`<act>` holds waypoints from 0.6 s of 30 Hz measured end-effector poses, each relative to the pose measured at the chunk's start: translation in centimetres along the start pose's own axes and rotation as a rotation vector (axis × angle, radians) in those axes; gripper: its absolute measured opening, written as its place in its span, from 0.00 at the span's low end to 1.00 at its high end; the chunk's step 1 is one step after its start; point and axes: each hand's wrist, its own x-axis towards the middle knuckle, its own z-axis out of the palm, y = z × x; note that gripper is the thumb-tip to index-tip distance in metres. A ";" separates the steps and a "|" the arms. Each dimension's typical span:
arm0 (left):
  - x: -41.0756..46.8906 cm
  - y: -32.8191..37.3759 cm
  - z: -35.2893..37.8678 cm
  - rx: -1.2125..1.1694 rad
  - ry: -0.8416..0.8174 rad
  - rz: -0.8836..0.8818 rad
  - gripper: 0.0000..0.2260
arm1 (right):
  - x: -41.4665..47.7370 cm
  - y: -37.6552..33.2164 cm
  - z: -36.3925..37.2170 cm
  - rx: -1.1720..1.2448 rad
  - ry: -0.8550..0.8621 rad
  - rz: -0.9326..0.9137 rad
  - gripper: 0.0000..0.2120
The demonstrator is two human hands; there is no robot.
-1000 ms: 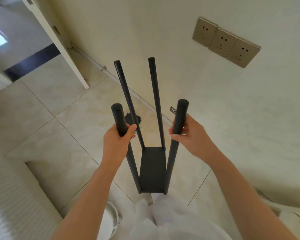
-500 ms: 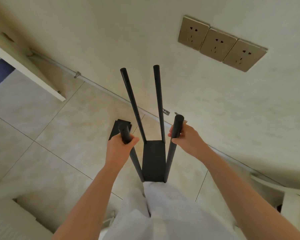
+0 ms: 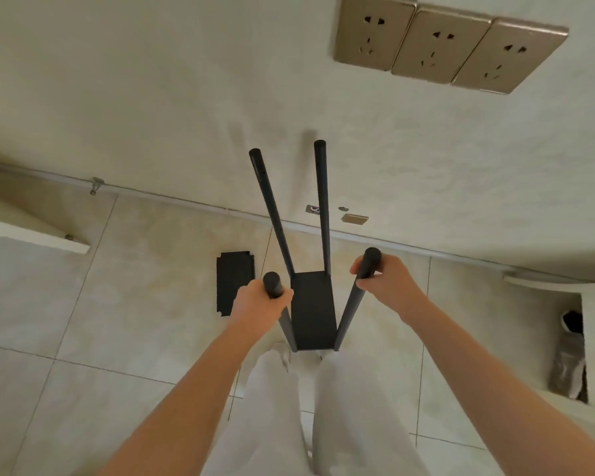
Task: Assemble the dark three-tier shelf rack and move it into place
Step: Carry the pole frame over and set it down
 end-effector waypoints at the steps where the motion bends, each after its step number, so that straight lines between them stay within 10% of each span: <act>1: 0.5 -0.2 -0.1 0.001 -0.017 0.001 0.11 | 0.1 0.2 0.5 0.026 0.013 0.021 0.11; 18: 9.5 -5.2 5.3 -0.022 -0.099 0.077 0.04 | 7.4 7.6 7.5 0.099 0.237 0.163 0.15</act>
